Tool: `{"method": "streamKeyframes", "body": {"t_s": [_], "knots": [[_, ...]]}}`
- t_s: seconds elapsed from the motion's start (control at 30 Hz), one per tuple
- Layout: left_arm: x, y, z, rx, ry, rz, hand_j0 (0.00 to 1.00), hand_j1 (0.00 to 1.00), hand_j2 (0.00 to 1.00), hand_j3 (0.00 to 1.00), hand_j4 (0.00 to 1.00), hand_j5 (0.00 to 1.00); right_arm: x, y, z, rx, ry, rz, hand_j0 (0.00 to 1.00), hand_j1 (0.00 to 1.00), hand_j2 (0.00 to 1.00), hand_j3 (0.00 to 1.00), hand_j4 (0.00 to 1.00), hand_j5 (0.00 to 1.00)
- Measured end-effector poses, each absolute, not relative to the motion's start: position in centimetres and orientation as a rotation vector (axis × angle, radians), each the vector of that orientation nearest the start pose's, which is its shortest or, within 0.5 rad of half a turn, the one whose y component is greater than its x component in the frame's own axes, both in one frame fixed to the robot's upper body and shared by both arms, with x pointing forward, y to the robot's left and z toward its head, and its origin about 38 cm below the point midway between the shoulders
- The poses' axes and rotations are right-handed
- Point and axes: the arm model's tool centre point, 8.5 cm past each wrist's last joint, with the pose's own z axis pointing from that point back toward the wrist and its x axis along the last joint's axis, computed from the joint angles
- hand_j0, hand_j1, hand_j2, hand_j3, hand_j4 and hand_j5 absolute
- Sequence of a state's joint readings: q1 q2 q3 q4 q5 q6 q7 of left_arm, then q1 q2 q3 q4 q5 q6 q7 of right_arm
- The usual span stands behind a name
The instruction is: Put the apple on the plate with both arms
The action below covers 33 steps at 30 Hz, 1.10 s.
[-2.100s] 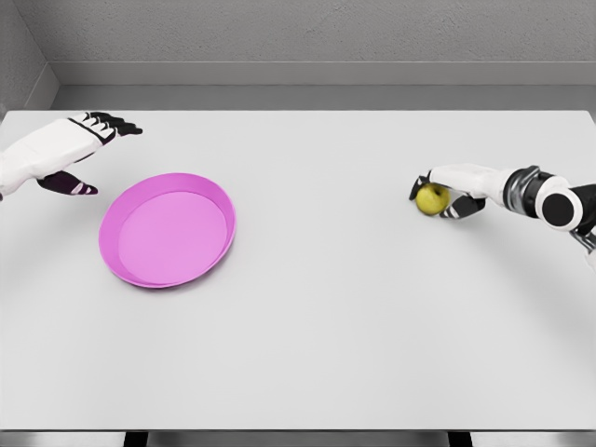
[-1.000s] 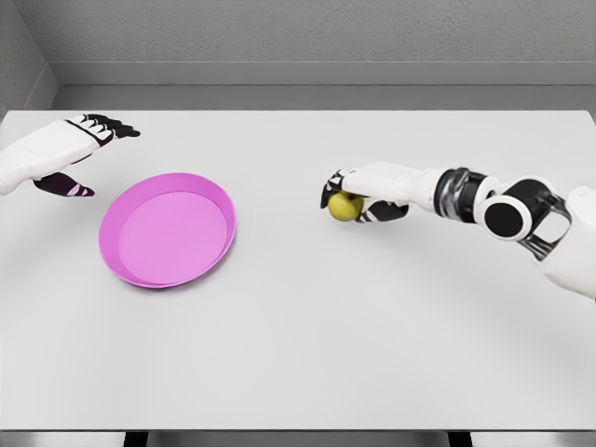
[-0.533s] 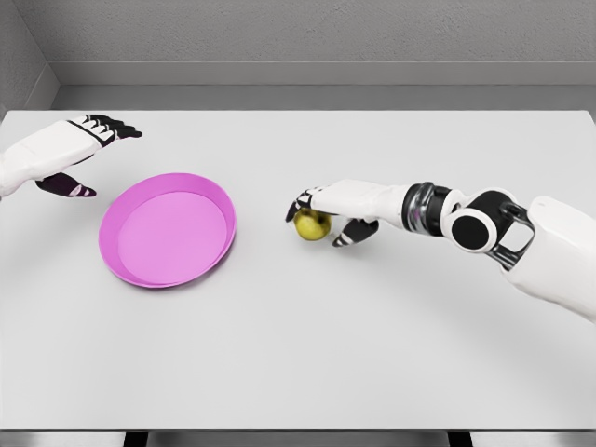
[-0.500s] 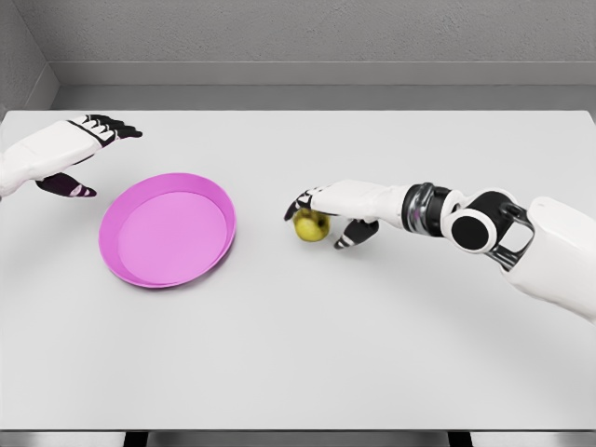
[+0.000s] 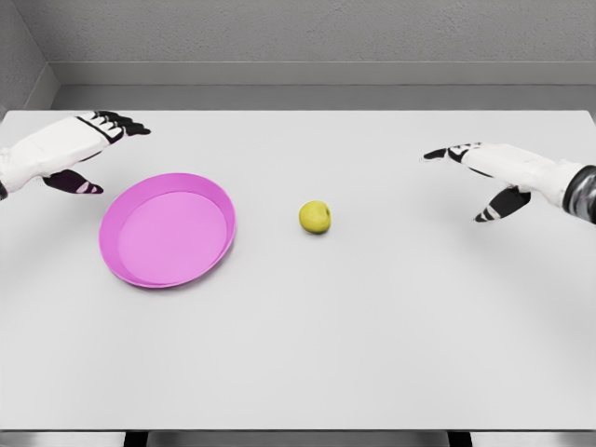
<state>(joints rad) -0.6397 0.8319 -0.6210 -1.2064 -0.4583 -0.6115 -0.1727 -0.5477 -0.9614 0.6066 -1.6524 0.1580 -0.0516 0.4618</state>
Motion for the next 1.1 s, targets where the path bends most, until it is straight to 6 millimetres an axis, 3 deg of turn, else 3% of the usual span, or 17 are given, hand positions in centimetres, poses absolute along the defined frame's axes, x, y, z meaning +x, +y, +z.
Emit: {"method": "streamKeyframes", "body": {"t_s": [0.03,0.1,0.2,0.33,0.53,0.63,0.87,1.1], "knots": [[45.8,35.1,20.1,0.586,-1.534,-1.829,1.00,1.00,1.00,1.00,1.00,1.00,42.1,-34.1,23.8,-0.478,-1.286,1.621,1.00,1.00,1.00,1.00,1.00,1.00],[46.5,32.1,22.2,0.573,-1.600,-1.884,1.00,1.00,1.00,1.00,1.00,1.00,42.4,-35.4,26.0,-0.524,-1.339,1.620,1.00,1.00,1.00,1.00,1.00,1.00],[46.6,27.4,22.4,0.492,-1.640,-1.983,1.00,1.00,1.00,1.00,1.00,1.00,42.6,-35.9,27.6,-0.553,-1.388,1.625,1.00,1.00,1.00,1.00,1.00,1.00],[46.4,22.2,22.4,0.406,-1.693,-2.078,1.00,1.00,1.00,1.00,1.00,1.00,42.4,-35.9,28.1,-0.558,-1.401,1.635,1.00,1.00,1.00,1.00,1.00,1.00],[45.5,15.6,20.5,0.308,-1.725,-2.190,1.00,1.00,1.00,1.00,1.00,1.00,42.3,-35.6,28.6,-0.561,-1.415,1.644,1.00,1.00,1.00,1.00,1.00,1.00],[45.8,13.6,19.6,0.295,-1.719,-2.209,1.00,1.00,1.00,1.00,1.00,1.00,42.3,-35.5,28.6,-0.560,-1.418,1.647,1.00,1.00,1.00,1.00,1.00,1.00],[47.2,11.7,17.0,0.312,-1.632,-2.243,1.00,1.00,1.00,1.00,1.00,1.00,42.2,-35.4,28.6,-0.558,-1.421,1.649,1.00,1.00,1.00,1.00,1.00,1.00],[47.3,9.8,16.4,0.299,-1.597,-2.311,1.00,1.00,1.00,1.00,1.00,1.00,42.2,-35.3,28.6,-0.557,-1.423,1.649,1.00,1.00,1.00,1.00,1.00,1.00]]}}
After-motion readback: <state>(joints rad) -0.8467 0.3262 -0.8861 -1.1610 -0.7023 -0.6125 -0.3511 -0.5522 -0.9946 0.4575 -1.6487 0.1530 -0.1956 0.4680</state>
